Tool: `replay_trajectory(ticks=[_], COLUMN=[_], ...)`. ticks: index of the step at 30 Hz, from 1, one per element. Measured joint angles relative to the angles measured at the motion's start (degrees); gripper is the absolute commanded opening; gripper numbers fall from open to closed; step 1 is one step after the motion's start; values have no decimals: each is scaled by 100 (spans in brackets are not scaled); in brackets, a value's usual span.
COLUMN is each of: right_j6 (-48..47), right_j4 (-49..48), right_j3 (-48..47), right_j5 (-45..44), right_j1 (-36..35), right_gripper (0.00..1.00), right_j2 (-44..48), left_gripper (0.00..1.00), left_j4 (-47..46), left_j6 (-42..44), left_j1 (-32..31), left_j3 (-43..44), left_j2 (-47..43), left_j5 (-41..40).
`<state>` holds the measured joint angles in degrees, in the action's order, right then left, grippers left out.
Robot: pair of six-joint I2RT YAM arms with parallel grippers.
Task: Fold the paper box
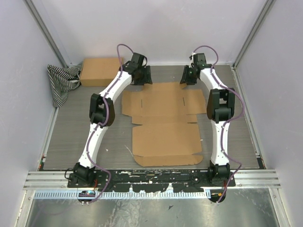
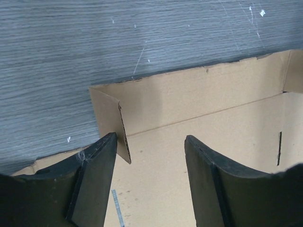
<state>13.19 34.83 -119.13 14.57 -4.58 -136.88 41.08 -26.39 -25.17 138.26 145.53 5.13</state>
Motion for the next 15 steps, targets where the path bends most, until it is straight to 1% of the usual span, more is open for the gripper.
replay_trajectory(ticks=[7, 15], right_j6=[-22, -105], right_j4=[179, 428], right_j3=[-33, -339], right_j5=[-258, -728], right_j1=[-85, -382], right_gripper=[36, 36], right_j2=[-2, -2], left_gripper=[63, 63], left_j4=[175, 341], left_j6=[85, 175], left_j1=[26, 20], left_j3=[24, 345], left_j2=[2, 35], left_j5=[-195, -343])
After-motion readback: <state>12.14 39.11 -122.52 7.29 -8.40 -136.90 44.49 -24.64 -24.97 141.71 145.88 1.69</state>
